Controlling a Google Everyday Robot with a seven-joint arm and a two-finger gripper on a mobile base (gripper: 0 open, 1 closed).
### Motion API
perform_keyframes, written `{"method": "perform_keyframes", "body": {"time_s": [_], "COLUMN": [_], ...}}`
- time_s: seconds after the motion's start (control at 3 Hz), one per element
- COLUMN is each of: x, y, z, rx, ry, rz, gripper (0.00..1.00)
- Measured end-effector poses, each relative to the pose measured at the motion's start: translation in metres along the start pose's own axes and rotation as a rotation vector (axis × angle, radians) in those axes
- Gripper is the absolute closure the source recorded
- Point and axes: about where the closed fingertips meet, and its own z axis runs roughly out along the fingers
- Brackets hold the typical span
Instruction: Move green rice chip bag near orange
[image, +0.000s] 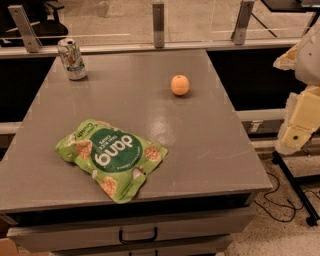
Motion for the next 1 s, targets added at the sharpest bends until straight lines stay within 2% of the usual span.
{"method": "perform_keyframes", "body": {"time_s": [0.33, 0.67, 1.0], "x": [0.0, -0.006, -0.056], "y": [0.0, -0.001, 0.011], "z": [0.0, 0.001, 0.027], "rx": [0.0, -0.007, -0.066], "ry": [0.0, -0.029, -0.108], "rz": [0.0, -0.001, -0.062], "gripper": [0.0, 0.0, 0.0]}}
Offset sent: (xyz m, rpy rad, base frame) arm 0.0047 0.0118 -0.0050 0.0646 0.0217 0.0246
